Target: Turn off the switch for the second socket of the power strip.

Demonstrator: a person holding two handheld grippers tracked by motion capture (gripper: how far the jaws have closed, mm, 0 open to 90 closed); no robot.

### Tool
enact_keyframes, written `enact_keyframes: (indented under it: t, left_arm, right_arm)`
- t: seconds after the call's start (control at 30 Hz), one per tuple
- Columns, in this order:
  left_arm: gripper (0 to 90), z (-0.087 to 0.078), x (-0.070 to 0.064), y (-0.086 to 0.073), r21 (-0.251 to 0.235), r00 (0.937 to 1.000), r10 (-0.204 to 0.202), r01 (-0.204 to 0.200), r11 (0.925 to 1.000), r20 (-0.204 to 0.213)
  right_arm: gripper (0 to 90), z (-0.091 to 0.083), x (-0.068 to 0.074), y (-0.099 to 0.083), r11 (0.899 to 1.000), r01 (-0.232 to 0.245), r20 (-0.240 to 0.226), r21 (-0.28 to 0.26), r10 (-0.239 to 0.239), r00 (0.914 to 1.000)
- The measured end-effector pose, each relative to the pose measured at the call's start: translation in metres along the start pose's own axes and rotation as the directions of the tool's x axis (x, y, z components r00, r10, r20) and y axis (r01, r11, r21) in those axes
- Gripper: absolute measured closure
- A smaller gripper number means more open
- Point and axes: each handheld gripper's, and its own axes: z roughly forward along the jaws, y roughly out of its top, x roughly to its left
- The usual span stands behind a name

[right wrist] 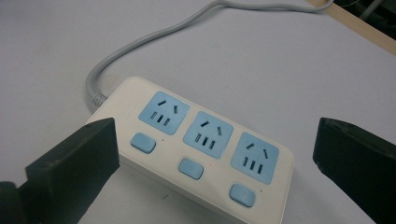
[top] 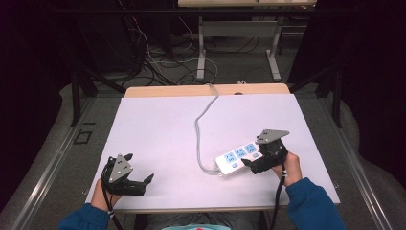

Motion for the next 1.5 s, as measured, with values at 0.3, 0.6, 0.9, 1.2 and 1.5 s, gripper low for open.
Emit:
enact_keyframes:
  t: [0.3, 0.6, 0.9, 1.2, 1.5]
  left_arm:
    - [0.9, 0.000, 0.001, 0.000, 0.001, 0.9999, 0.013, -0.013, 0.9999, -0.006]
    - [0.9, 0.000, 0.001, 0.000, 0.000, 0.9998, 0.017, -0.017, 0.9999, -0.005]
    - [0.9, 0.000, 0.000, 0.000, 0.002, 1.0000, 0.004, -0.004, 1.0000, 0.001]
    - [0.9, 0.000, 0.000, 0.000, 0.004, 1.0000, 0.005, -0.005, 1.0000, 0.000]
    - [0.9, 0.001, 0.000, 0.000, 0.002, 1.0000, 0.005, -0.005, 1.0000, 0.002]
  right_arm:
    - [0.0, 0.007, -0.003, 0.003, 1.000, -0.002, -0.012, 0.019, 0.002, 0.9999]
    - [0.0, 0.015, -0.008, 0.005, 0.999, -0.023, -0.026, 0.036, 0.024, 0.9994]
    - [0.0, 0.024, -0.011, 0.007, 0.997, -0.046, -0.040, 0.061, 0.048, 0.9980]
    - [0.0, 0.029, -0.014, 0.008, 0.995, -0.060, -0.049, 0.077, 0.064, 0.9968]
    - [0.0, 0.037, -0.015, 0.010, 0.991, -0.074, -0.077, 0.108, 0.082, 0.9936]
